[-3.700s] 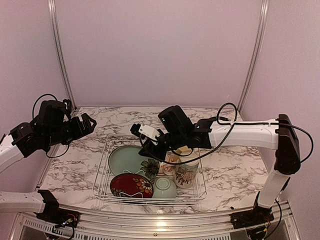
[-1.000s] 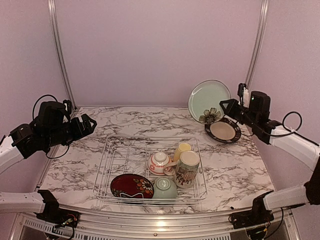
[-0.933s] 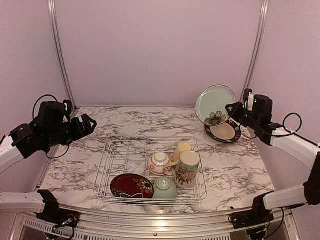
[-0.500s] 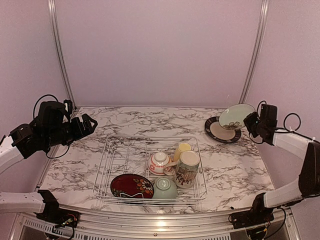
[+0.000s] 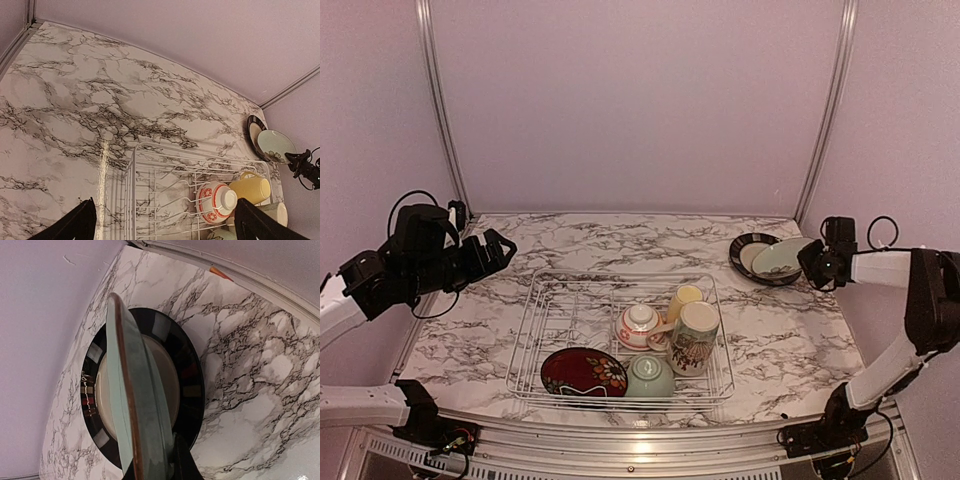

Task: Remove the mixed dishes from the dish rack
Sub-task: Place the plate with another plate.

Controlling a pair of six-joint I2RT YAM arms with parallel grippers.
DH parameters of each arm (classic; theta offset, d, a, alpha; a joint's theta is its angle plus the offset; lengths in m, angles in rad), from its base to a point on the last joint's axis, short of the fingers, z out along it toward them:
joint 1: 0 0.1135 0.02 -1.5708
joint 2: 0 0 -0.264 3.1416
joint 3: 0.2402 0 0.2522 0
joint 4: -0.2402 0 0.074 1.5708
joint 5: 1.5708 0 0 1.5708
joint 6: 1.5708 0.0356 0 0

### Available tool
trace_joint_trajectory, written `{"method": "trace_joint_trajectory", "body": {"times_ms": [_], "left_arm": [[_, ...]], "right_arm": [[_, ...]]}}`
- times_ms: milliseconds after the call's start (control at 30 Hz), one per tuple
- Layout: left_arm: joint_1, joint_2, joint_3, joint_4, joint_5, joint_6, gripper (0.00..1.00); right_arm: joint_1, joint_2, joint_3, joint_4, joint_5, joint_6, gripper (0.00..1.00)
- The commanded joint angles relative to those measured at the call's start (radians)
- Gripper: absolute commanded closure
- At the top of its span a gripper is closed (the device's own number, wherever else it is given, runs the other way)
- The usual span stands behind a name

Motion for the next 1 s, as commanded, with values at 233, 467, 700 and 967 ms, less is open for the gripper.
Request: {"method": "trace_joint_trajectory", "body": {"times_ms": [233, 467, 700, 967], "left_arm": [[-0.004, -0.028, -0.011, 0.014, 0.009, 0.0, 0.01], [-0.004, -0.02, -0.022, 0.045, 0.027, -0.006, 0.01], [-0.004, 0.019, -0.014, 0.07, 0.063, -0.006, 0.01], [-0.003, 0.024, -0.015, 0.079, 0.072, -0.015, 0.01]], "right_arm": [[-0.011, 0.137, 0.147, 0.177, -0.086, 0.063, 1.0], [-0.011, 0.199, 0.147, 0.225, -0.154, 0.047, 1.0], [-0.011, 0.243, 0.12, 0.276, -0.18, 0.064, 0.89], [-0.011, 0.296, 0.099, 0.323, -0.218, 0.076, 0.79]]}}
